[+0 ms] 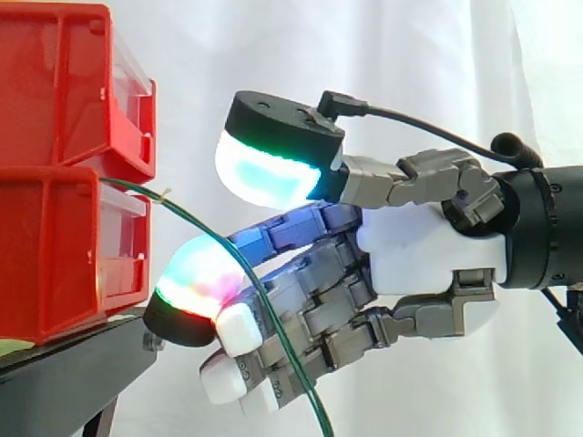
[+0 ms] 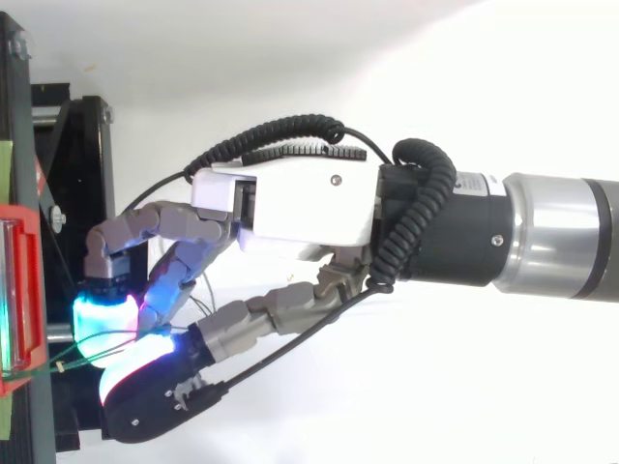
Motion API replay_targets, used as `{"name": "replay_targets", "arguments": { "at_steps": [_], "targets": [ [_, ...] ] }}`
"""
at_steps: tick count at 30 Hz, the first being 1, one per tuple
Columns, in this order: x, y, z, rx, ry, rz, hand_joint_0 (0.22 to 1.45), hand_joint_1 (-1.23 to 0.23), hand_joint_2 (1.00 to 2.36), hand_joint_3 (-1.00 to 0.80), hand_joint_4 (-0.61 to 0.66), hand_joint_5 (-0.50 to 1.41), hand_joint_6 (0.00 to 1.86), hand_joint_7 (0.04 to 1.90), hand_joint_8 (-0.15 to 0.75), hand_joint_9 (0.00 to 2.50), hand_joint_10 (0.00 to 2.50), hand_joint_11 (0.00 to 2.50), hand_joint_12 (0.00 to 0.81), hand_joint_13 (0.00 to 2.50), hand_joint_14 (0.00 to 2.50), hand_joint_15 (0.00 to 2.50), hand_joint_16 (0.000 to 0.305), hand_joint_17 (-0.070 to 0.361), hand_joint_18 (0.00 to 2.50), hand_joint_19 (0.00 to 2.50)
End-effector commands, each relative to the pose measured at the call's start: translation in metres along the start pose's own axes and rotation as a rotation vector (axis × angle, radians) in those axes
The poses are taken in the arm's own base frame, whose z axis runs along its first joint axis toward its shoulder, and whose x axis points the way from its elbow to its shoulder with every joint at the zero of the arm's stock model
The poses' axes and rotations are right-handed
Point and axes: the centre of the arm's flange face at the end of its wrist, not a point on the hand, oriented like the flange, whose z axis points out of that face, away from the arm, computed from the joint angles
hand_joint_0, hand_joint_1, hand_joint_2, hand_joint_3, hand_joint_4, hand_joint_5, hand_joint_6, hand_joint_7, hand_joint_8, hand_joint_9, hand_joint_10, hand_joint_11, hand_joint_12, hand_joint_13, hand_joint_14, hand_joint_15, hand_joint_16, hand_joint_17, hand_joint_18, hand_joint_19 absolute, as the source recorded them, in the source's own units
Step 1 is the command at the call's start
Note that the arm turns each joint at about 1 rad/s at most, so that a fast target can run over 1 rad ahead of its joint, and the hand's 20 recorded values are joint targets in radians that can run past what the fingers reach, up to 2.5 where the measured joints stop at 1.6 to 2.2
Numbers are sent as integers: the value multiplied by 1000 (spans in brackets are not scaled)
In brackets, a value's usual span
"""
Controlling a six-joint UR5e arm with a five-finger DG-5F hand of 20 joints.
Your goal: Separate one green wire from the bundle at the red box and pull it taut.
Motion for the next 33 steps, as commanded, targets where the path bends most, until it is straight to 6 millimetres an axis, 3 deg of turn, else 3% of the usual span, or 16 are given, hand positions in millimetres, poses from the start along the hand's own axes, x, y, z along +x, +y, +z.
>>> {"name": "replay_targets", "arguments": {
  "at_steps": [1,9,18,25,33],
  "targets": [
    [3,2,0,-3,-1,-3,612,-611,1010,-365,227,-165,825,1083,326,888,9,368,316,823,9,269,40,91,701,305],
    [8,13,3,-23,7,-1,619,-700,1012,-331,229,-186,874,1037,329,867,11,487,321,828,10,306,43,97,719,330],
    [7,19,5,-38,5,2,643,-764,1006,-415,210,-162,912,1091,350,1077,17,826,322,906,14,362,42,94,790,339],
    [9,21,5,-41,5,2,593,-584,1007,-421,220,-138,876,1146,354,1162,17,812,331,955,14,382,42,93,818,384],
    [9,20,5,-38,7,2,604,-649,1014,-294,220,-151,877,1174,359,1102,20,809,339,935,13,370,43,96,819,383]
  ]
}}
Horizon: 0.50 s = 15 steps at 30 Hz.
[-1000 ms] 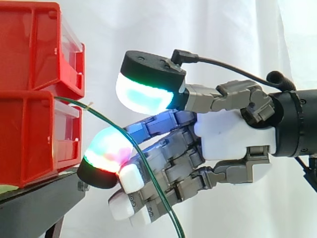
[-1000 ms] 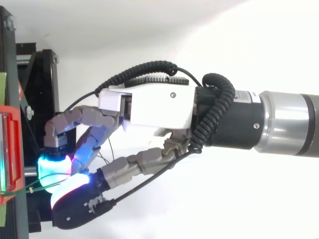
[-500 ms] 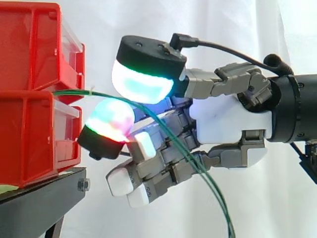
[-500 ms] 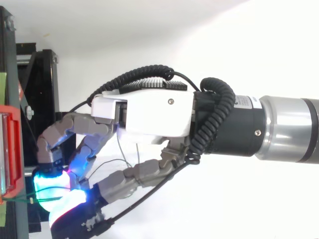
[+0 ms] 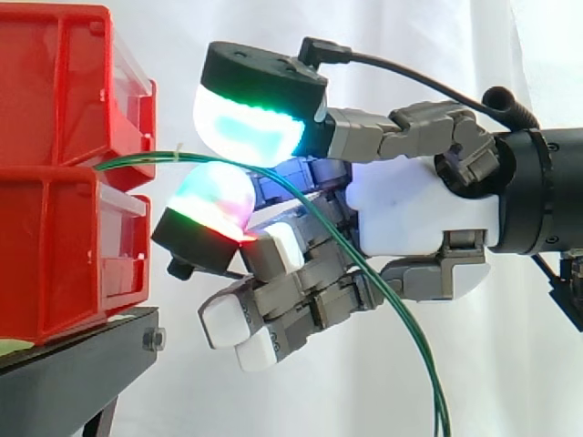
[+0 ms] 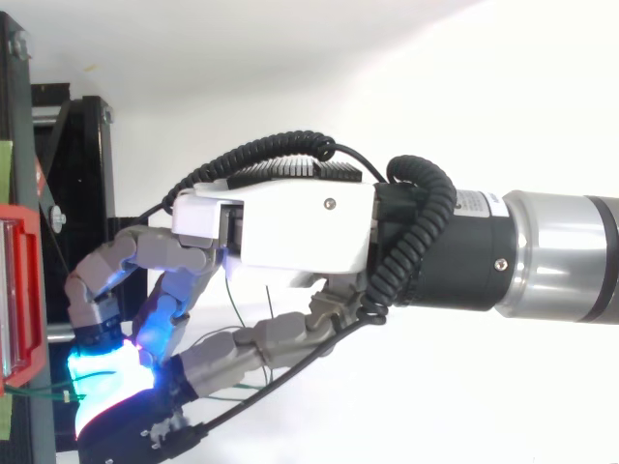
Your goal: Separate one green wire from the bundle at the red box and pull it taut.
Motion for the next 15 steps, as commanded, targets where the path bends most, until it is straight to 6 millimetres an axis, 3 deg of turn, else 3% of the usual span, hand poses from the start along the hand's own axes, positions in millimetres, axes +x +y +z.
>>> {"name": "replay_targets", "arguments": {
  "at_steps": [1,8,15],
  "targets": [
    [0,-1,0,-1,0,0,602,-679,1016,-264,206,-154,881,1172,355,1086,20,827,338,932,14,375,43,96,819,385],
    [0,0,0,1,0,1,635,-801,1015,-264,138,-165,894,1154,344,1047,17,839,332,901,13,373,43,97,814,372],
    [-4,-2,-1,5,-4,-1,693,-862,1000,-500,162,-174,905,1085,334,1033,17,849,323,889,13,371,43,97,805,347]
  ]
}}
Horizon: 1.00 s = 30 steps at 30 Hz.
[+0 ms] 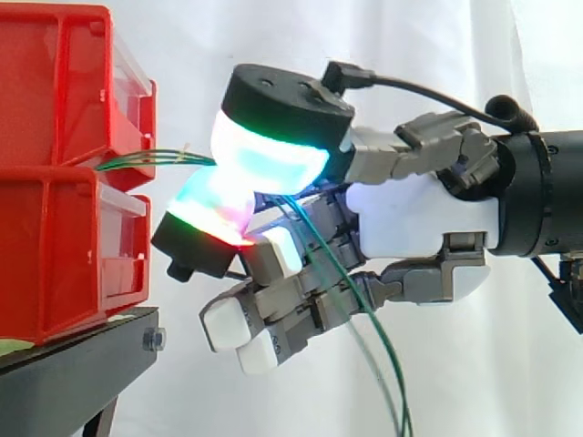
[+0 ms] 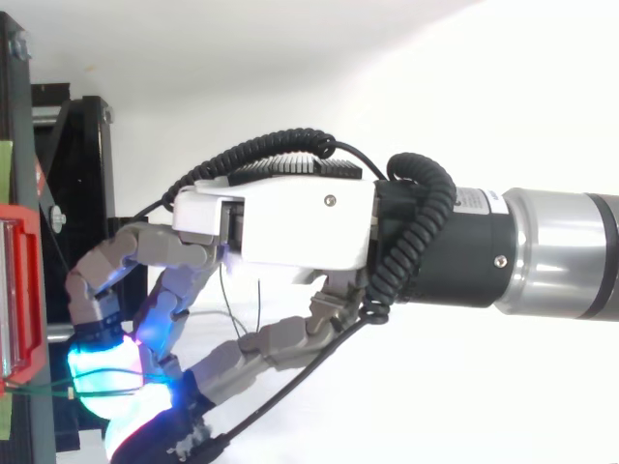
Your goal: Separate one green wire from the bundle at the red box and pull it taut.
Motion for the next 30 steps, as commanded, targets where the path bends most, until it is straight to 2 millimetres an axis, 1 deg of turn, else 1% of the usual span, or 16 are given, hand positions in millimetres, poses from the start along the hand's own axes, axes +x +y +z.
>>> {"name": "replay_targets", "arguments": {
  "at_steps": [1,5,6,7,10,11,12,13,14,16,18,21,23,26,28,30],
  "targets": [
    [-3,-2,0,4,-5,-2,687,-857,1000,-500,166,-173,905,1103,334,1057,17,892,322,892,13,372,43,97,805,346],
    [-5,-3,0,6,-5,-2,638,-813,1000,-500,202,-169,916,1130,339,1093,17,945,321,903,13,373,42,95,812,363],
    [-6,-3,0,6,-7,-2,606,-765,1000,-500,214,-167,917,1125,346,1114,18,943,325,919,14,382,42,95,816,369],
    [-6,-3,0,6,-7,-2,557,-682,1000,-500,225,-162,915,1131,350,1138,17,948,331,927,13,385,44,99,843,376],
    [-7,-2,-1,9,-6,-3,511,-558,1000,-500,237,-155,911,1142,370,1181,15,953,352,957,13,384,47,106,894,392],
    [-7,-2,-1,9,-6,-3,511,-532,1000,-500,236,-154,909,1147,370,1181,16,943,352,960,13,386,47,106,894,392],
    [-6,-4,-1,11,-6,-3,545,-462,1000,-500,232,-154,903,1178,354,1176,17,925,344,948,13,382,46,103,878,409],
    [-6,-4,-1,11,-6,-3,572,-444,1000,-500,237,-153,899,1206,353,1173,17,927,337,941,13,396,45,101,871,428],
    [-7,-2,-1,9,-6,-3,580,-443,1000,-500,235,-153,899,1208,352,1172,17,925,337,940,13,393,45,101,870,429],
    [-7,-2,-1,9,-6,-3,595,-525,1011,-345,244,-152,898,1239,353,1159,18,915,339,937,13,401,46,102,878,437],
    [-7,-2,-1,9,-6,-3,588,-604,1014,-265,252,-154,902,1240,360,1134,17,916,347,935,14,409,47,105,885,435],
    [-7,-2,-1,9,-7,-3,589,-662,1015,-219,244,-158,910,1204,365,1114,17,924,355,943,15,409,49,111,899,422],
    [-7,-2,-1,10,-9,-3,592,-671,1015,-228,250,-161,912,1189,363,1110,17,923,353,943,13,410,49,111,898,432],
    [-7,-2,-1,10,-10,-3,572,-691,1010,-367,257,-167,913,1175,354,1083,17,940,345,936,14,415,48,107,882,440],
    [-7,-3,-1,11,-10,-3,569,-659,1002,-474,250,-168,914,1148,353,1084,17,936,347,938,14,413,48,108,886,433],
    [-7,-4,-1,13,-10,-3,569,-649,1001,-482,249,-167,913,1151,354,1098,17,945,343,942,14,415,48,107,887,435]
  ]
}}
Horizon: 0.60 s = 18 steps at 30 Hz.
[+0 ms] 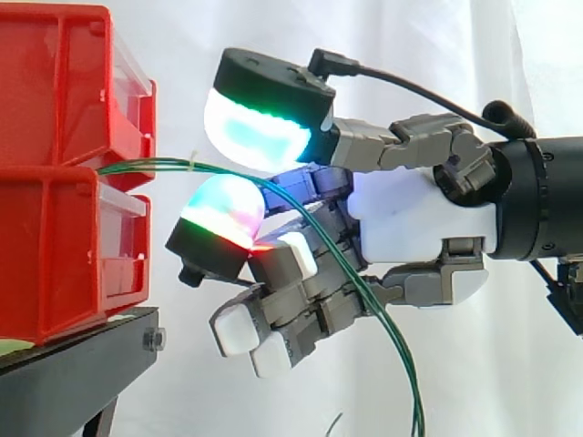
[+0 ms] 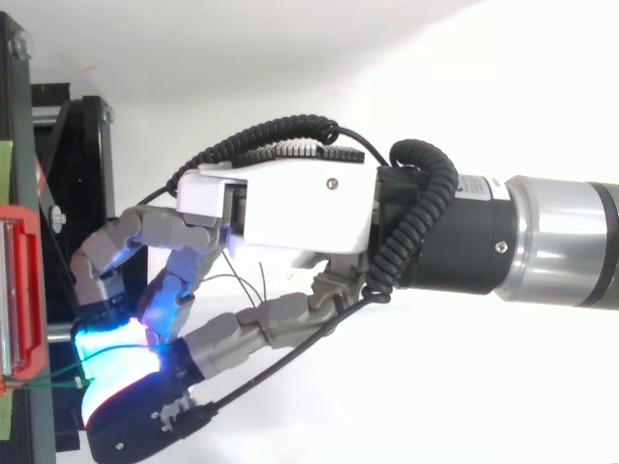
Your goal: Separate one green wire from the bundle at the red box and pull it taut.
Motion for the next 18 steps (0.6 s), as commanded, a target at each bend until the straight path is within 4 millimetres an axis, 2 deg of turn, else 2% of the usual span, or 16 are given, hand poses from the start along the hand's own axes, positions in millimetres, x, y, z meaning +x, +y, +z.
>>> {"name": "replay_targets", "arguments": {
  "at_steps": [1,4,11,16,18],
  "targets": [
    [0,-2,0,3,0,-1,595,-632,1006,-428,243,-166,912,1158,352,1101,18,940,339,940,15,412,47,105,884,429],
    [0,-2,0,4,-1,-1,609,-683,1015,-289,209,-165,912,1188,348,1093,19,941,336,937,14,412,46,104,884,430],
    [1,0,0,2,0,-1,628,-778,1017,-216,141,-173,921,1183,342,1020,17,922,335,918,16,413,46,104,872,413],
    [1,-1,-1,3,0,-1,694,-892,1012,-350,135,-183,930,1166,327,986,17,935,323,902,14,405,46,103,858,380],
    [1,-2,0,5,1,-1,733,-912,1002,-476,154,-183,933,1131,327,989,14,936,321,900,14,404,45,101,849,365]
  ]
}}
